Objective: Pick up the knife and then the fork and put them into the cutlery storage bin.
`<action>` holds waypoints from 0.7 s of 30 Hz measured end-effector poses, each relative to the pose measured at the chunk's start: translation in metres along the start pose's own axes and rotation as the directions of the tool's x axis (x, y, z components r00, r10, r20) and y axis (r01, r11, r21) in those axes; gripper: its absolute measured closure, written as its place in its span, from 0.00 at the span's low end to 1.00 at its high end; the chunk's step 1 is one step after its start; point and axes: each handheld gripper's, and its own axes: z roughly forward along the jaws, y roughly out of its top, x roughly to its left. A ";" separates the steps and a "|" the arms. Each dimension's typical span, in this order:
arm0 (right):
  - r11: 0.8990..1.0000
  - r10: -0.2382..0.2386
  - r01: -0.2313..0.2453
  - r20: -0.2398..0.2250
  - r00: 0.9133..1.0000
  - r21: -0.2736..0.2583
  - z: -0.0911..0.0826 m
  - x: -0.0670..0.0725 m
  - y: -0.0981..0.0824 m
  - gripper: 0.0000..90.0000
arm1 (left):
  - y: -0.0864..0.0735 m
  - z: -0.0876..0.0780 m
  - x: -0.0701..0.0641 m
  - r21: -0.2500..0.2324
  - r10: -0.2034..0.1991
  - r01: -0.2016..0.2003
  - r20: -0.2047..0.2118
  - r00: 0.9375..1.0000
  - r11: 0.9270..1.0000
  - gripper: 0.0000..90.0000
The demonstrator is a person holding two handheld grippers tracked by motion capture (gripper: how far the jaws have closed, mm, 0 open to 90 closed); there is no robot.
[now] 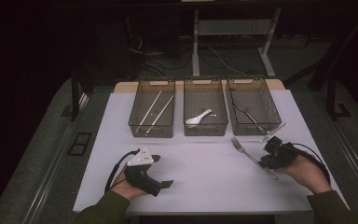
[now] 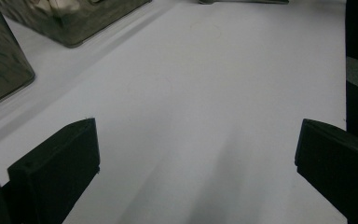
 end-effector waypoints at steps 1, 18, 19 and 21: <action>1.000 -0.004 0.004 0.004 1.000 0.018 0.002 -0.001 0.006 0.80 | 0.000 0.000 0.000 0.002 0.003 -0.003 0.001 1.000 1.000 0.00; 0.989 -0.041 0.041 -0.005 0.999 0.140 0.032 -0.007 0.045 0.85 | 0.000 0.000 0.001 0.000 0.001 -0.001 0.001 1.000 1.000 0.00; 0.988 -0.045 0.045 -0.005 0.999 0.148 0.033 -0.007 0.045 0.86 | 0.000 0.000 0.001 0.001 0.001 -0.001 0.001 1.000 1.000 0.00; 0.986 -0.052 0.051 0.004 0.999 0.157 0.034 -0.006 0.047 0.88 | 0.000 0.000 0.001 0.000 0.000 0.000 0.002 1.000 1.000 0.00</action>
